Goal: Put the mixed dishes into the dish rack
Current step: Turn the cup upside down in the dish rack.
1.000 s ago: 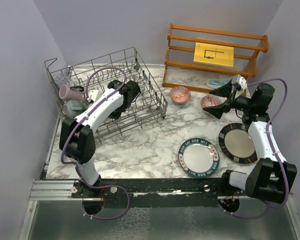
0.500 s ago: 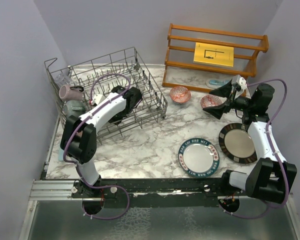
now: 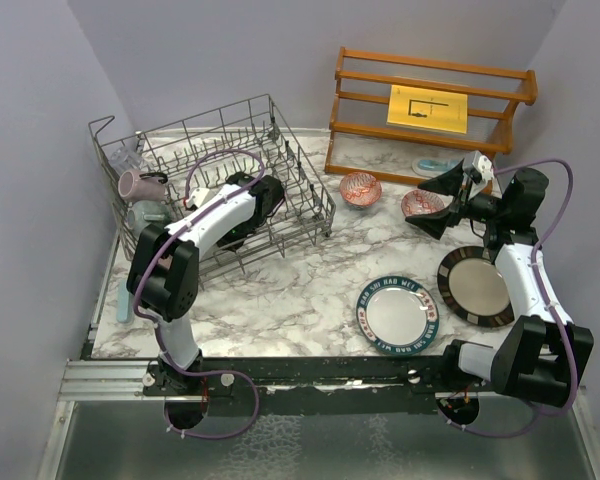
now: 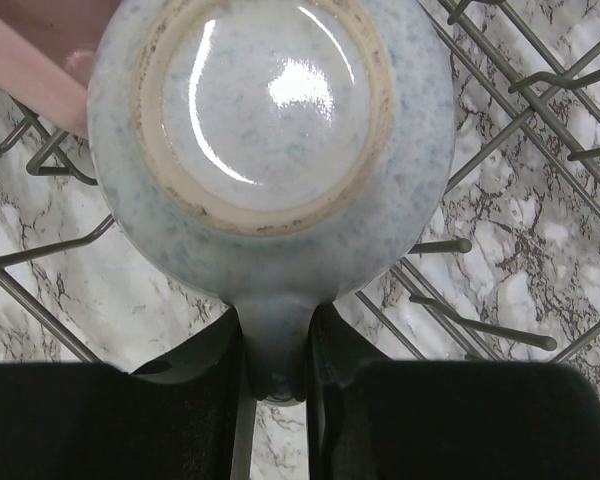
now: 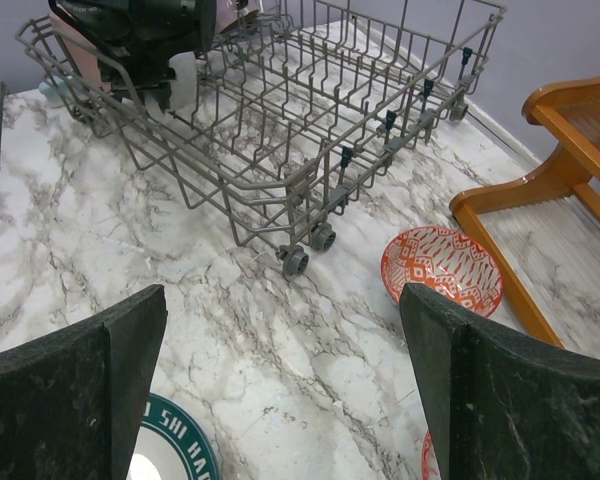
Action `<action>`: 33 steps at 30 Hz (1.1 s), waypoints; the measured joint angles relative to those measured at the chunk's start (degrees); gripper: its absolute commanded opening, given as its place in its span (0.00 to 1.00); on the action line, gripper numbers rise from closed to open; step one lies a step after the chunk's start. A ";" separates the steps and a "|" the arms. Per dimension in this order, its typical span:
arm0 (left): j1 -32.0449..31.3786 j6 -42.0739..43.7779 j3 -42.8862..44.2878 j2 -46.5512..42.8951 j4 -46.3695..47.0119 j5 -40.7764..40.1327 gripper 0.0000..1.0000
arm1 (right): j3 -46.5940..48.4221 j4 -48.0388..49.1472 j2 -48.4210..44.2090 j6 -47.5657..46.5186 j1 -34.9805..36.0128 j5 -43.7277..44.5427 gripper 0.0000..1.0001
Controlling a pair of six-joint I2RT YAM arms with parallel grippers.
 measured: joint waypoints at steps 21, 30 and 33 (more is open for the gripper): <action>-0.15 1.36 0.44 -0.13 0.42 0.26 0.49 | 0.00 0.09 0.00 -0.09 0.00 -0.66 1.00; -2.43 2.21 0.76 -5.97 1.03 -0.26 0.51 | 0.00 0.07 0.00 -0.26 0.00 -0.98 1.00; -2.51 2.78 0.79 -7.72 1.38 -0.57 0.51 | 0.00 0.07 0.00 -0.26 0.00 -1.03 1.00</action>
